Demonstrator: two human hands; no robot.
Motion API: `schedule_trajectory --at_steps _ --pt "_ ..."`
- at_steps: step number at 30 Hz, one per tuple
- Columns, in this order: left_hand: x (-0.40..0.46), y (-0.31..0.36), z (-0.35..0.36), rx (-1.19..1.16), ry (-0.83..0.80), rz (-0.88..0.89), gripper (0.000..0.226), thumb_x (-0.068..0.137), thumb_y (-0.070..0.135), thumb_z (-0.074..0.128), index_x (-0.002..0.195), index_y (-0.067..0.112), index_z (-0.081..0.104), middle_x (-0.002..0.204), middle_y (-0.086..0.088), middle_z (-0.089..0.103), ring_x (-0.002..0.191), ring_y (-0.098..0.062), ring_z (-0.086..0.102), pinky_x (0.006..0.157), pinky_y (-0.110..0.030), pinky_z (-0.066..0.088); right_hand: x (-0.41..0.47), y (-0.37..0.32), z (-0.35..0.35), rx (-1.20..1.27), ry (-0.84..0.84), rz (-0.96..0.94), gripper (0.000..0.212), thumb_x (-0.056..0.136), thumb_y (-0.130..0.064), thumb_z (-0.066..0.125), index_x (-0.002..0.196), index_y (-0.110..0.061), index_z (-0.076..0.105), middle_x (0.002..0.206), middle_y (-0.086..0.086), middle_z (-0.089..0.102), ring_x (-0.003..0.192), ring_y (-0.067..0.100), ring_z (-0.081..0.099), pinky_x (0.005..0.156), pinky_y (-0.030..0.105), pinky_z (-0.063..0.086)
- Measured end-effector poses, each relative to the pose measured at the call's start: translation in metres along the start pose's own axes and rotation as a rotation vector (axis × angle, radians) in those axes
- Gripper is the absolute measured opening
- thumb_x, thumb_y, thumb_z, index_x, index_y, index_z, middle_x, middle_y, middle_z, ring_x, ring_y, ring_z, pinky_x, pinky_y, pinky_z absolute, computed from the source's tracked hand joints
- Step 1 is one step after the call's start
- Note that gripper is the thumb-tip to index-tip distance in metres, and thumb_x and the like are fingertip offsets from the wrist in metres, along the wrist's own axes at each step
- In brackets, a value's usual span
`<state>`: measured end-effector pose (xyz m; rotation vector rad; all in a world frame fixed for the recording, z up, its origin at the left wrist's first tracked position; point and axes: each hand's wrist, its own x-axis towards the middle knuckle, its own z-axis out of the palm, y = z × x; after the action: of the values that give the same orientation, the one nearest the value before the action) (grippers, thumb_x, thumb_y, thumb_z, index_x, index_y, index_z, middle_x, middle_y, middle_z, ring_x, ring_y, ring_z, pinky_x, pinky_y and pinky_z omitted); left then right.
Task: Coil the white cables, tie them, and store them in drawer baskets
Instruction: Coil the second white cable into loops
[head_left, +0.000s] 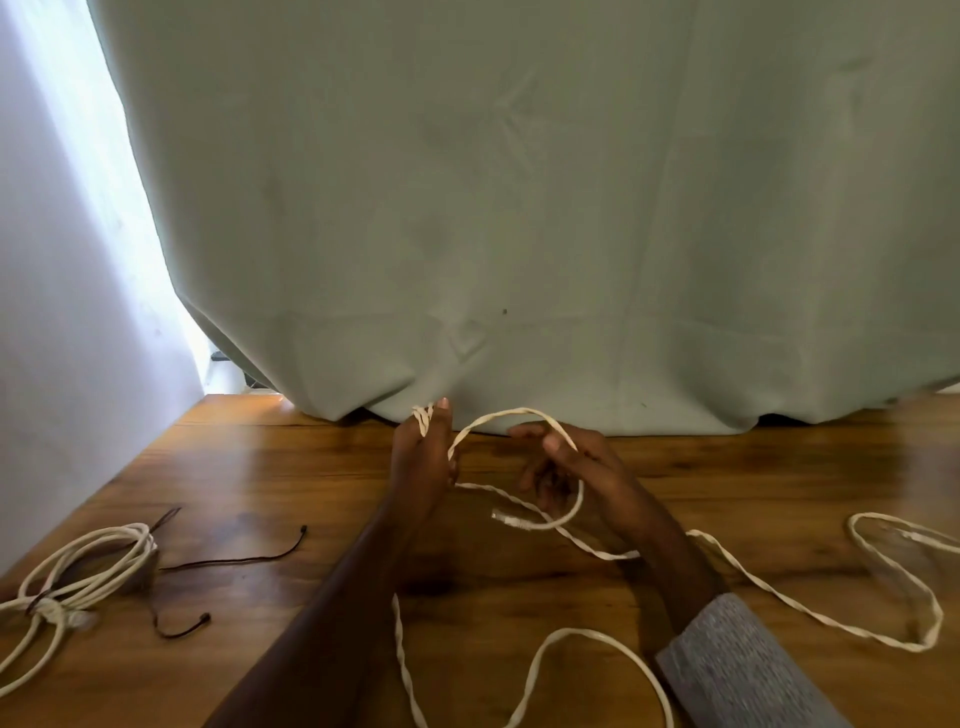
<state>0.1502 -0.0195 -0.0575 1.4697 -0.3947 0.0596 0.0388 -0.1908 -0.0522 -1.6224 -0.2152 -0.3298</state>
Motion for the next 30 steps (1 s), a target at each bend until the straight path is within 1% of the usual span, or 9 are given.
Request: schedule_trajectory --at_steps 4,9,12,15,19,22,26,28,30 --pt "-0.001 0.003 0.001 -0.043 -0.025 -0.072 0.043 0.105 0.035 0.046 0.078 0.003 0.052 0.050 -0.008 0.041 0.035 -0.013 0.038 0.037 -0.022 0.031 0.001 -0.009 -0.007 0.353 -0.055 0.021 0.085 0.087 -0.072 0.046 0.107 0.007 0.070 0.087 0.030 0.067 0.068 0.031 0.063 0.062 0.034 0.053" --pt "-0.006 0.004 0.005 0.014 -0.119 -0.143 0.044 0.104 0.037 0.047 0.073 0.006 0.053 0.049 -0.006 0.043 0.035 -0.014 0.037 0.039 -0.022 0.028 -0.001 -0.009 -0.002 0.370 0.013 -0.076 0.055 0.090 -0.038 0.044 0.087 0.010 0.072 0.093 0.031 0.069 0.066 0.038 0.060 0.059 0.036 0.050" --pt "-0.007 0.005 0.004 0.023 -0.184 -0.157 0.050 0.104 0.040 0.045 0.068 0.007 0.053 0.048 -0.007 0.042 0.036 -0.016 0.036 0.041 -0.024 0.028 0.003 -0.008 0.002 0.176 0.016 -0.158 0.042 0.086 -0.012 0.040 0.094 0.015 0.070 0.114 0.032 0.061 0.077 0.037 0.055 0.062 0.034 0.046" --pt "-0.009 0.011 0.005 0.020 -0.276 -0.229 0.066 0.103 0.053 0.035 0.055 0.012 0.050 0.046 -0.005 0.041 0.036 -0.018 0.035 0.044 -0.027 0.028 0.005 -0.013 0.006 -0.003 -0.012 -0.145 0.040 0.084 0.001 0.050 0.115 -0.008 0.074 0.133 0.013 0.060 0.096 0.027 0.061 0.073 0.025 0.051" --pt "-0.013 0.016 0.009 0.022 -0.405 -0.414 0.080 0.094 0.074 0.014 0.061 0.012 0.054 0.045 -0.004 0.039 0.035 -0.016 0.033 0.045 -0.024 0.026 0.004 -0.014 0.018 -0.165 0.022 -0.172 0.035 0.095 0.008 0.056 0.128 -0.003 0.065 0.107 -0.013 0.073 0.098 0.009 0.071 0.081 0.020 0.054" --pt "-0.015 0.015 0.009 -0.070 -0.569 -0.462 0.084 0.088 0.079 0.007 0.071 0.012 0.055 0.047 -0.003 0.037 0.033 -0.014 0.030 0.042 -0.022 0.023 0.008 -0.010 0.018 -0.295 0.159 -0.214 0.032 0.091 0.004 0.066 0.120 -0.010 0.071 0.106 -0.007 0.075 0.096 0.008 0.072 0.081 0.019 0.055" --pt "-0.017 0.017 0.007 -0.155 -0.769 -0.489 0.083 0.088 0.079 0.008 0.074 0.012 0.055 0.051 -0.003 0.032 0.035 -0.012 0.025 0.041 -0.024 0.019 0.009 -0.007 0.008 -0.717 0.245 -0.297 0.024 0.092 -0.012 0.069 0.113 -0.020 0.075 0.102 -0.006 0.068 0.090 -0.001 0.063 0.075 0.010 0.046" --pt "-0.017 0.019 0.004 -0.196 -0.850 -0.507 0.079 0.090 0.078 0.008 0.074 0.014 0.052 0.050 -0.002 0.030 0.034 -0.011 0.023 0.041 -0.025 0.016 0.008 -0.005 -0.001 -0.900 0.204 -0.293 0.023 0.096 -0.032 0.065 0.115 -0.025 0.074 0.107 -0.004 0.061 0.094 0.003 0.058 0.078 0.018 0.047" --pt "-0.015 0.020 -0.001 -0.216 -0.913 -0.535 0.075 0.091 0.077 0.012 0.074 0.014 0.051 0.049 0.000 0.031 0.034 -0.010 0.024 0.038 -0.023 0.016 0.011 0.000 -0.007 -1.220 0.132 -0.290 0.040 0.092 -0.061 0.055 0.117 -0.034 0.071 0.123 -0.001 0.058 0.108 0.017 0.053 0.084 0.033 0.047"
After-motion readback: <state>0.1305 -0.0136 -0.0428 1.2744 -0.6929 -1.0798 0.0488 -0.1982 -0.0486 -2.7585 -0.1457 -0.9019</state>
